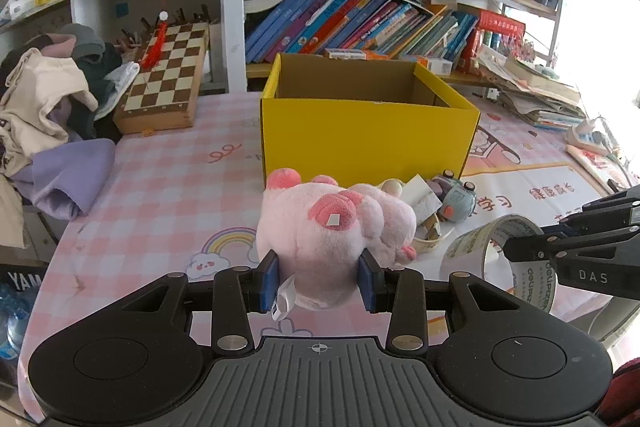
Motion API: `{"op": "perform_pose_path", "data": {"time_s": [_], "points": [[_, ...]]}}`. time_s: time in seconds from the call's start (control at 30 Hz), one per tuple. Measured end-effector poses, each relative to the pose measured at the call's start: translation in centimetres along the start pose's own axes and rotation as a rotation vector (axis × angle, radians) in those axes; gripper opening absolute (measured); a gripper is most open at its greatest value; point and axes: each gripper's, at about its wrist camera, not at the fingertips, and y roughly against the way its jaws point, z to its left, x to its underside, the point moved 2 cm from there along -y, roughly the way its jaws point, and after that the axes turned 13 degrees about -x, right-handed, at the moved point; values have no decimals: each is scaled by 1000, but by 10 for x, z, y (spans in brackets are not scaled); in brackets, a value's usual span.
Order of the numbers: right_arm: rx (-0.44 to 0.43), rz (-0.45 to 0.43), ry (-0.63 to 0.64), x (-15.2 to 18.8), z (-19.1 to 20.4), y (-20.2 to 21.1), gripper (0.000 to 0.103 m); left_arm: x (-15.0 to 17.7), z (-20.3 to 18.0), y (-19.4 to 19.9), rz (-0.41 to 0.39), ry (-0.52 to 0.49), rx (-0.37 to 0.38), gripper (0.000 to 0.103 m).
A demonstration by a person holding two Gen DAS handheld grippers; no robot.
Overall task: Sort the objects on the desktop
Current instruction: 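Lift the plush and tape with both tools and carry them toward the yellow box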
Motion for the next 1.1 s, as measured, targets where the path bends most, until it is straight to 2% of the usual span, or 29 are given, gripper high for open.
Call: {"op": "perform_pose_path", "data": {"time_s": [0.67,1.1], "points": [[10,-12,-74,15,12,11,6,10,5,21,-26,-32,30,38],[10,-39,-83,7,20,16,6,7,14,34,-57,-25,39,38]]}}
